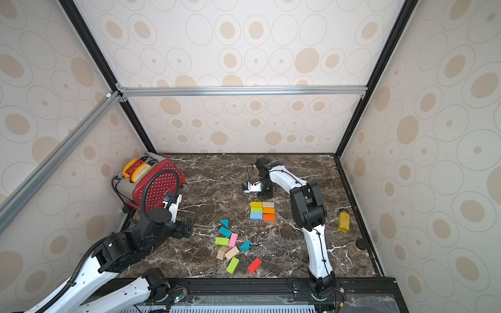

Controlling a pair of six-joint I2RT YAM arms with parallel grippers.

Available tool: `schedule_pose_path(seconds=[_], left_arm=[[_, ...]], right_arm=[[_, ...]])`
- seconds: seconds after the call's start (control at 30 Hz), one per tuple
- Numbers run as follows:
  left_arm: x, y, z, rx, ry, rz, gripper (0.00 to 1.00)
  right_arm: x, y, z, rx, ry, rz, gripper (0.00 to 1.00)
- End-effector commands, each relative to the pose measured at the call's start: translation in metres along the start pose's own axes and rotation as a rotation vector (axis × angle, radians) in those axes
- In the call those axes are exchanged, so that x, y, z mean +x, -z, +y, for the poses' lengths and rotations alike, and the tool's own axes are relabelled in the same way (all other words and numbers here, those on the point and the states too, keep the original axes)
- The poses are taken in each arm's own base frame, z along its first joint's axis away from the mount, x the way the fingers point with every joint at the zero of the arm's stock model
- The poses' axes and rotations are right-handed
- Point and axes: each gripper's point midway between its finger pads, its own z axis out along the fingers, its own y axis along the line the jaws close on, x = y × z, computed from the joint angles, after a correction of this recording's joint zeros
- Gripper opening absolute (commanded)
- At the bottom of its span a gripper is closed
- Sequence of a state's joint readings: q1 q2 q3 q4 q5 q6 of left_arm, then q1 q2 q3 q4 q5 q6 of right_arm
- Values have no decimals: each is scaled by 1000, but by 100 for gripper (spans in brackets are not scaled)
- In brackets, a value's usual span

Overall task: Assemble a piece of candy with building blocks
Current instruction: Assemble the building block at the center of the board, then adjust the building block at the center of the board.

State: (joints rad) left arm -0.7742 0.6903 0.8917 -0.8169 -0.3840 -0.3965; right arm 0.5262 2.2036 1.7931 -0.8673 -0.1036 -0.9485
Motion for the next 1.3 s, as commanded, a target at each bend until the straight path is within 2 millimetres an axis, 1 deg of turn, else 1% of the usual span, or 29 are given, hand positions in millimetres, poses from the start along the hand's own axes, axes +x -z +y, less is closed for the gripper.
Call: schedule_pose_path(seconds=[0.0,0.1,0.17,0.2,0.27,0.37,0.4,0.43,0.5,0.53,0.57,0.6,0.63,0.67,0.7,0.77,0.8,0.87,0.9,0.93,1.0,1.07,1.13,1.2,1.27], left_arm=[[-4,1,3,-9,4,-14,99],[-3,1,2,-9,2,-12,99],[-3,1,3,-12,2,-11,99],[-3,0,3,-16,1,-9,99],[-3,-1,4,-22,0,-6,99],[-3,-1,4,-25,3,-3,99],[-2,-1,4,-26,2,-1,99],[-2,-2,3,-25,3,4,99],[0,-3,-2,1,0,16,99],[0,-4,-7,25,-4,18,99],[0,-6,-14,62,-14,25,99],[1,-7,-23,102,-22,36,99],[2,-6,-34,161,-34,55,97],[2,-6,-50,239,-52,72,91],[7,-8,-70,338,-62,105,90],[22,-16,-97,425,-67,193,89],[31,-20,-107,410,-111,234,88],[45,-26,-121,368,-234,273,90],[57,-31,-130,389,-263,316,90],[66,-35,-138,413,-275,362,88],[81,-41,-151,432,-321,414,86],[89,-47,-162,442,-347,432,86],[92,-49,-179,482,-361,430,86],[95,-54,-202,527,-392,418,86],[104,-64,-215,540,-418,441,86]], right_arm=[[-5,9,3,1,-10,-20,43],[-8,22,-6,51,-24,-27,43],[-15,39,-12,84,-43,-68,43],[-20,53,-17,118,-62,-94,43],[-30,85,-22,172,-110,-153,44],[-37,144,-31,332,-230,-250,45],[-37,166,-30,394,-281,-301,45],[-39,190,-28,453,-351,-373,47],[-37,230,-17,543,-499,-518,49],[-32,245,-13,589,-590,-586,51],[-26,257,-4,615,-669,-668,58],[-21,260,8,613,-724,-733,73],[-15,258,19,610,-785,-780,85],[-6,257,28,617,-848,-814,91],[3,253,38,620,-903,-831,94],[19,247,54,630,-968,-831,96],[26,242,62,630,-1003,-825,96],[34,230,76,611,-1036,-822,96],[40,221,81,607,-1060,-805,96],[48,213,85,613,-1096,-779,96],[61,195,92,614,-1148,-724,96],[67,177,99,598,-1165,-696,96],[75,161,105,592,-1195,-655,96],[84,150,108,605,-1218,-610,96],[93,144,109,630,-1239,-573,96]])
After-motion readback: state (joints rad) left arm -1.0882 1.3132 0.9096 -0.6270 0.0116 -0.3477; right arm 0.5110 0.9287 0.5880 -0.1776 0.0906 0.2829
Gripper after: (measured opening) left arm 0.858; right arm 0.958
